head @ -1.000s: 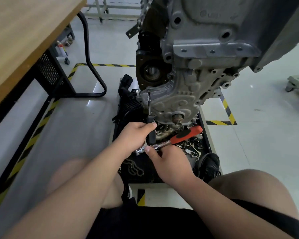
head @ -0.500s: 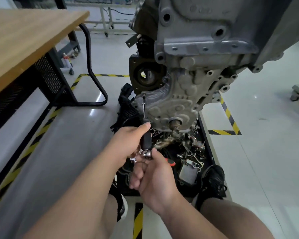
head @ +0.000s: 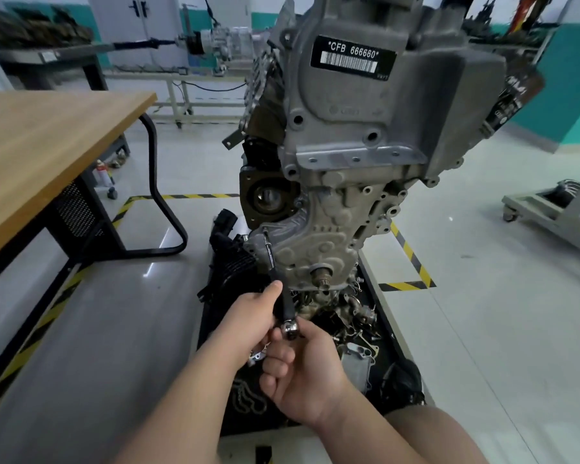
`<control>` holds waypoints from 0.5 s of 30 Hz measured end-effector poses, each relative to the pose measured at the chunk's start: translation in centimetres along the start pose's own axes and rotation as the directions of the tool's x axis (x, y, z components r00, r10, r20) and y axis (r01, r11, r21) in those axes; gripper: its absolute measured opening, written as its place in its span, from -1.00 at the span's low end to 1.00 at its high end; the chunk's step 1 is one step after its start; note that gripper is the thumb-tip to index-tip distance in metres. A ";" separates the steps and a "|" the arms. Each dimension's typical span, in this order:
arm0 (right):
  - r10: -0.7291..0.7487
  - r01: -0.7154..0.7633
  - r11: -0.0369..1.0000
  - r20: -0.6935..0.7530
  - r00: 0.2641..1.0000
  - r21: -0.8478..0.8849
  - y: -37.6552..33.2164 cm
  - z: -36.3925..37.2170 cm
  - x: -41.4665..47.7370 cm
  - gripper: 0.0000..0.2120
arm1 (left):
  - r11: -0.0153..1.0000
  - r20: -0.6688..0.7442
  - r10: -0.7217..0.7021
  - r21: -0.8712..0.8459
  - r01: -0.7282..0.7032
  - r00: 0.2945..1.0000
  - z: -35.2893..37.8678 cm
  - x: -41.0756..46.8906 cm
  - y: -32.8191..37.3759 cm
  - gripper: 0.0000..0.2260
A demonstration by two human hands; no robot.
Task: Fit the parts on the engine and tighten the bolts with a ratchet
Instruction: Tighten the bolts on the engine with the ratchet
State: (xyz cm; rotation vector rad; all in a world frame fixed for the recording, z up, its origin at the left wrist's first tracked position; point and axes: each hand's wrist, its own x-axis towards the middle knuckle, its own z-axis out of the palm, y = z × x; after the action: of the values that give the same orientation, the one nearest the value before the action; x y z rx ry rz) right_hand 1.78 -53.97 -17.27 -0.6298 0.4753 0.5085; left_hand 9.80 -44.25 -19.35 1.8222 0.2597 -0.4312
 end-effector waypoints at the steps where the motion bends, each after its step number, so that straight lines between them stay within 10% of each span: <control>1: 0.005 -0.006 1.000 -0.033 0.999 -0.027 0.2 0.2 0.1 -0.64 | 1.000 -0.020 0.001 0.019 -0.001 1.000 -0.2 -0.1 -0.1 -0.52; 15: -0.121 0.087 0.966 -0.127 0.985 -0.245 1.0 -0.1 1.0 -0.45 | 0.963 0.083 -0.057 -0.260 0.077 0.995 -0.2 -1.1 -0.9 -0.50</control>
State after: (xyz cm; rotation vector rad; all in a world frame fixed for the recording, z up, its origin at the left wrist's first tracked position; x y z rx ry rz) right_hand 1.97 -53.02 -18.34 -0.9219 0.5156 0.4256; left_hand 8.52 -43.74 -19.61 1.5376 0.3126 -0.4877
